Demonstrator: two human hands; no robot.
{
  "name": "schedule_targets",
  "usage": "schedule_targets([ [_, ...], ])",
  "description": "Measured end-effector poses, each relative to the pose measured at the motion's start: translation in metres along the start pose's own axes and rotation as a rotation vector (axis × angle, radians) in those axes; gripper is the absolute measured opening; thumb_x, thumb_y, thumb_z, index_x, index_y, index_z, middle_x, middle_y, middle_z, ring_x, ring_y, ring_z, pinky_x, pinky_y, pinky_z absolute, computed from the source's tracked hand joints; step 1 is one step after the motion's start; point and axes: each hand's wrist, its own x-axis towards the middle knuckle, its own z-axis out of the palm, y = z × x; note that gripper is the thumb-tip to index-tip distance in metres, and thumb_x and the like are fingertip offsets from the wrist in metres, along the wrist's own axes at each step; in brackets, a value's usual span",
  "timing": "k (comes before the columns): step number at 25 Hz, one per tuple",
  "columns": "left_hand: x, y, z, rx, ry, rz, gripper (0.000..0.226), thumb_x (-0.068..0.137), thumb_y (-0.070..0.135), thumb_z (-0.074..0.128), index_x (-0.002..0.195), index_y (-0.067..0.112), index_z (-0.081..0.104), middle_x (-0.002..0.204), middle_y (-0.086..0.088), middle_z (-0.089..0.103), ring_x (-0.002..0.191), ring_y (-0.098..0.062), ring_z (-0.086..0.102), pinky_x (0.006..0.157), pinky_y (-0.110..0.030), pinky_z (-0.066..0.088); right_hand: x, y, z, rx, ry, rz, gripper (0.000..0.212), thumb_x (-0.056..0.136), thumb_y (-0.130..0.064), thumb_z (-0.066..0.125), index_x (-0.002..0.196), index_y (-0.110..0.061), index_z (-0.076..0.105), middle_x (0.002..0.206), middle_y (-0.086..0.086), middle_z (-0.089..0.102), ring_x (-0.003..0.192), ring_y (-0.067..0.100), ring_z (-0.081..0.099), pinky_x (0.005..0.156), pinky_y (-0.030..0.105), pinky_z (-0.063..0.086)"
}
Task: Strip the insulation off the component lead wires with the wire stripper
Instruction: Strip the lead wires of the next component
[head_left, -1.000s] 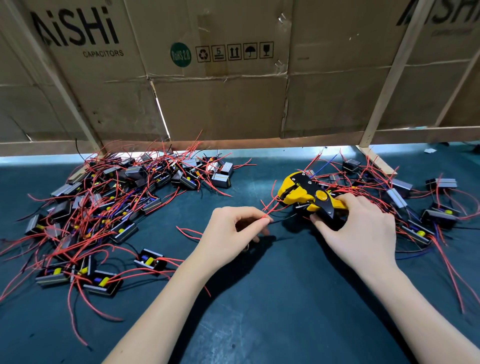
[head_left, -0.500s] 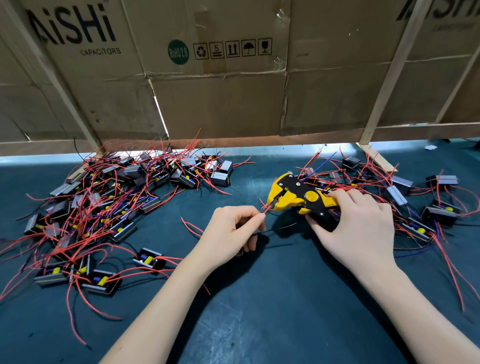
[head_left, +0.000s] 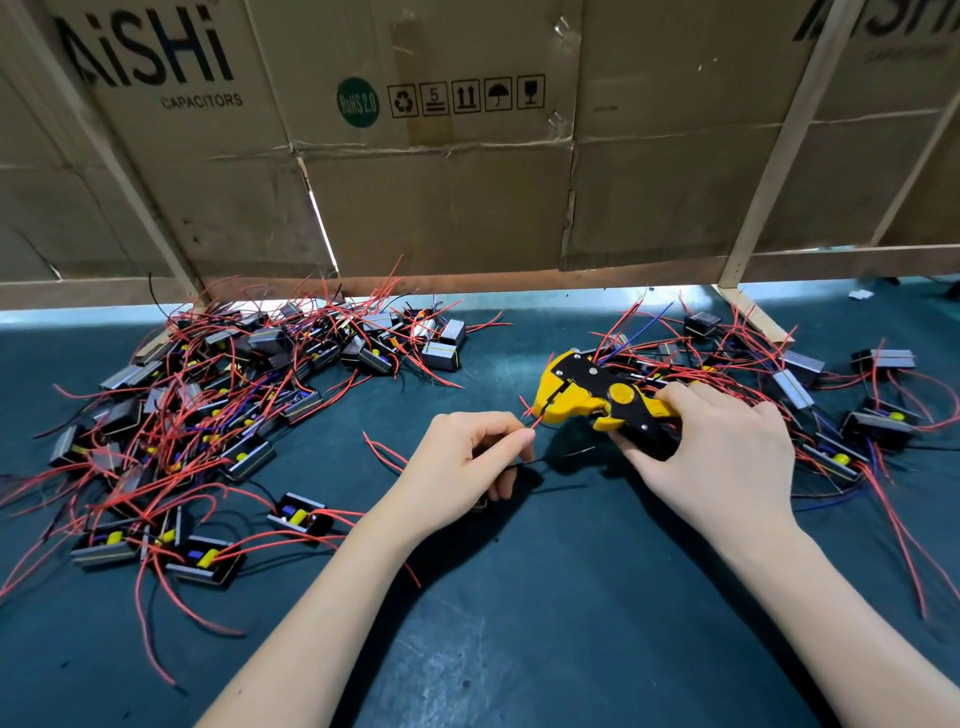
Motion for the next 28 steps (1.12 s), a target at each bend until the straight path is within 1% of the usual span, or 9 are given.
schedule_targets([
  [6,0.0,-0.001,-0.001,-0.003,-0.002,0.02,0.027,0.1,0.025,0.054,0.078,0.016,0.066,0.055,-0.006,0.062,0.049,-0.015,0.055,0.056,-0.032,0.049,0.001,0.001,-0.002,0.007,-0.008,-0.013,0.038,0.067,-0.047,0.083,0.075,-0.015,0.065,0.068,0.002,0.063,0.067,0.031,0.064,0.064,0.036,0.036],
  [8,0.0,-0.001,-0.001,-0.001,-0.001,0.027,0.027,0.1,0.025,0.055,0.078,0.016,0.066,0.054,-0.005,0.062,0.048,-0.015,0.055,0.056,-0.031,0.048,0.0,0.0,-0.003,-0.011,-0.025,0.007,0.039,0.065,-0.049,0.084,0.069,-0.016,0.065,0.062,0.003,0.062,0.061,0.033,0.062,0.059,0.033,0.035],
  [10,0.0,-0.002,-0.001,-0.002,-0.002,0.03,0.027,0.1,0.025,0.054,0.078,0.016,0.066,0.054,-0.004,0.062,0.048,-0.015,0.055,0.056,-0.029,0.047,0.0,0.0,-0.003,-0.013,0.005,0.038,0.041,0.063,-0.051,0.085,0.064,-0.017,0.062,0.057,0.003,0.06,0.055,0.033,0.061,0.054,0.028,0.031],
  [12,0.001,-0.004,-0.002,-0.005,-0.007,0.027,0.026,0.1,0.025,0.055,0.077,0.017,0.066,0.054,-0.002,0.062,0.049,-0.014,0.056,0.057,-0.028,0.047,-0.001,0.0,-0.001,-0.005,0.078,0.021,0.043,0.068,-0.056,0.08,0.071,-0.017,0.063,0.063,0.003,0.062,0.061,0.033,0.062,0.056,0.03,0.033],
  [14,0.001,-0.005,-0.003,-0.016,-0.021,0.02,0.023,0.097,0.024,0.059,0.077,0.015,0.065,0.054,0.0,0.061,0.049,-0.015,0.055,0.058,-0.026,0.048,0.0,0.002,0.003,-0.023,0.117,0.014,0.049,0.073,-0.06,0.069,0.088,-0.014,0.066,0.078,0.005,0.064,0.076,0.033,0.062,0.068,0.038,0.037],
  [16,0.002,-0.006,-0.006,-0.051,-0.036,0.02,0.018,0.094,0.022,0.065,0.079,0.012,0.066,0.055,0.0,0.059,0.05,-0.014,0.054,0.058,-0.024,0.047,0.001,0.006,0.006,-0.041,0.127,0.051,0.051,0.074,-0.058,0.071,0.097,-0.013,0.066,0.086,0.007,0.064,0.081,0.034,0.061,0.073,0.04,0.036],
  [19,0.003,-0.008,-0.009,-0.099,-0.022,0.011,0.014,0.091,0.017,0.069,0.08,0.009,0.069,0.055,0.002,0.056,0.05,-0.011,0.054,0.057,-0.02,0.046,0.0,0.012,0.008,-0.079,0.089,0.089,0.05,0.074,-0.057,0.074,0.097,-0.013,0.065,0.087,0.007,0.064,0.082,0.034,0.06,0.074,0.04,0.034],
  [23,0.004,-0.009,-0.009,-0.141,0.027,0.0,0.014,0.092,0.015,0.067,0.081,0.007,0.068,0.054,0.001,0.06,0.048,-0.015,0.055,0.056,-0.02,0.045,0.0,0.013,0.008,-0.102,0.039,0.07,0.05,0.07,-0.053,0.077,0.096,-0.012,0.065,0.085,0.009,0.063,0.082,0.035,0.06,0.075,0.041,0.034],
  [28,0.003,-0.01,-0.006,-0.136,0.047,-0.006,0.015,0.092,0.016,0.066,0.08,0.008,0.066,0.053,0.001,0.061,0.046,-0.016,0.056,0.057,-0.02,0.046,-0.002,0.007,0.008,-0.069,0.025,0.023,0.047,0.069,-0.053,0.077,0.092,-0.014,0.065,0.084,0.005,0.063,0.086,0.033,0.061,0.076,0.041,0.037],
])
